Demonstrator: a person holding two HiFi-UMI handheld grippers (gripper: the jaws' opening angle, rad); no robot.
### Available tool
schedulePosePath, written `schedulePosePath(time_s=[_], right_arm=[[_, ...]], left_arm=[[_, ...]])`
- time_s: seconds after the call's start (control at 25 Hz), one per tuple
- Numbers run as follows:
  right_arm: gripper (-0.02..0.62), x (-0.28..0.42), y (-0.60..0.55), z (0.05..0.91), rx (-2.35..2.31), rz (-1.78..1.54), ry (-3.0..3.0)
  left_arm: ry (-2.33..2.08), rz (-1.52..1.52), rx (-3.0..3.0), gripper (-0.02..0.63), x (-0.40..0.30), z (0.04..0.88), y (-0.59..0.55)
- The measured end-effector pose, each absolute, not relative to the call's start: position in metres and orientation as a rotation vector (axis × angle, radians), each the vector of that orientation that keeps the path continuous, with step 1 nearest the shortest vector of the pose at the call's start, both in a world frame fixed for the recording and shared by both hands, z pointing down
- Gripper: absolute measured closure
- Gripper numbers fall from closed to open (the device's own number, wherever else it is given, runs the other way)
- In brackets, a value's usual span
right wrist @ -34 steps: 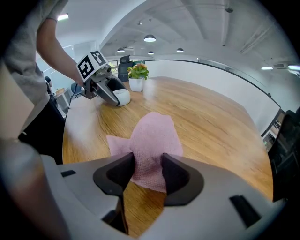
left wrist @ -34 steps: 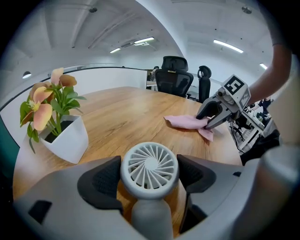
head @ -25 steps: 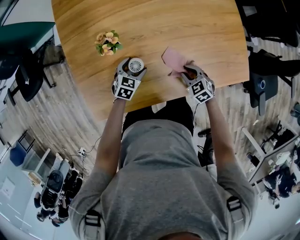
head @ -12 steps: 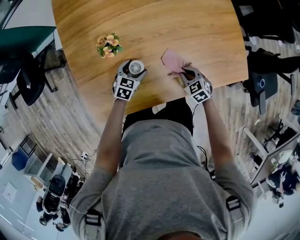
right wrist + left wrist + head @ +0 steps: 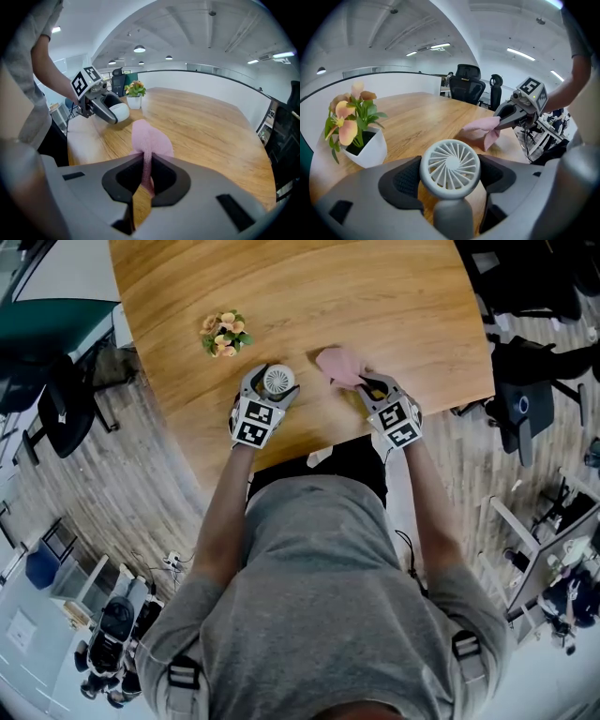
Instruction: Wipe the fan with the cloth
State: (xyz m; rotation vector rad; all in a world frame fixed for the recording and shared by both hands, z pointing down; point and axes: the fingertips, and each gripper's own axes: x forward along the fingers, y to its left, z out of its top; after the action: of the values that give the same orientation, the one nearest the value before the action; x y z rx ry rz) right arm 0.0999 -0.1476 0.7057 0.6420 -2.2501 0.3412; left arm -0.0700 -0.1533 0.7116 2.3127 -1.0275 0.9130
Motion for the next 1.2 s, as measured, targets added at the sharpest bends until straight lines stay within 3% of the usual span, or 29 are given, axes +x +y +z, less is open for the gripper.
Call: schedulePosePath(time_s=[1.2], right_arm=[[0.565, 0.0, -0.14, 0.563, 0.723, 0.224, -2.507]], left_arm=[[-0.965, 1.056, 2.574, 0.236, -0.061, 0.606, -0.129]])
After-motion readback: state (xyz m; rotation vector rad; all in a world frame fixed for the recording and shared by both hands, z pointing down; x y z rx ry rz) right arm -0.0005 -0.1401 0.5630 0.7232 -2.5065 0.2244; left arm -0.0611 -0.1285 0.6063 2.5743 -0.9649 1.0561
